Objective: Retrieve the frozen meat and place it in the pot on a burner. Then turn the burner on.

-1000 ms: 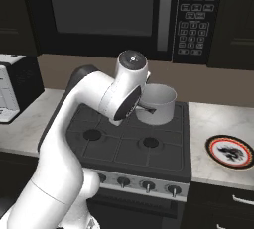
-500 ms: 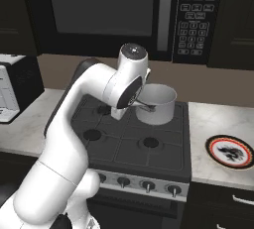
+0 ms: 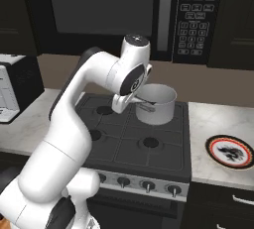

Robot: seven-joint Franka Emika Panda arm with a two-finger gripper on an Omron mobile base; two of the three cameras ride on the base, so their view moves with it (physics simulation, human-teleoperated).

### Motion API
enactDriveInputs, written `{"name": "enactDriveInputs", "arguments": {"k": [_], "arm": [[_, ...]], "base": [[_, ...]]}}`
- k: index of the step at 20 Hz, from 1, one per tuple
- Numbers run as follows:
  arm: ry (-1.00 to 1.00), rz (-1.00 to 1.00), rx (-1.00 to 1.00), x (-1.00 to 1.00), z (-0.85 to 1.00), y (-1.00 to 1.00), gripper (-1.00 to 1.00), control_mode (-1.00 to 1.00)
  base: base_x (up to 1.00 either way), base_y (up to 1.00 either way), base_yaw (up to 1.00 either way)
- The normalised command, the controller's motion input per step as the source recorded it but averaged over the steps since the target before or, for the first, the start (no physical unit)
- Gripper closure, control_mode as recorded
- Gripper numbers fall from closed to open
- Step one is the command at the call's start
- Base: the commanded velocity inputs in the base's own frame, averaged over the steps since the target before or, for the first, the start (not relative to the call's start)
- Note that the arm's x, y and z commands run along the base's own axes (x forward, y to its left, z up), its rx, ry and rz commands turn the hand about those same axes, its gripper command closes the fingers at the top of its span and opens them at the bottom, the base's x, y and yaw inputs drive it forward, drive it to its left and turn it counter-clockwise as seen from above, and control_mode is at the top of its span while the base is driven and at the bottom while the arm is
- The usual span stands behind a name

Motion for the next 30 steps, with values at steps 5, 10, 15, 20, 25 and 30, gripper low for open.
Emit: {"name": "enactDriveInputs", "arguments": {"k": [5, 10, 15, 20, 25, 30], "arm": [[0.00, -0.13, 0.00, 0.00, 0.00, 0.01, 1.00, -1.00], [0.00, -0.20, 0.01, 0.00, 0.00, 0.03, 1.00, -1.00], [0.00, -0.17, 0.04, 0.00, 0.00, 0.00, 1.00, -1.00], [0.00, -0.13, 0.06, 0.00, 0.00, 0.00, 1.00, -1.00], [0.00, -0.12, 0.06, 0.00, -0.03, 0.00, 1.00, -1.00], [-0.03, -0.11, 0.06, 0.01, -0.17, 0.01, 1.00, -1.00]], "base": [[0.00, 0.00, 0.00], [0.00, 0.00, 0.00], [0.00, 0.00, 0.00], [0.00, 0.00, 0.00], [0.00, 0.00, 0.00], [0.00, 0.00, 0.00]]}}
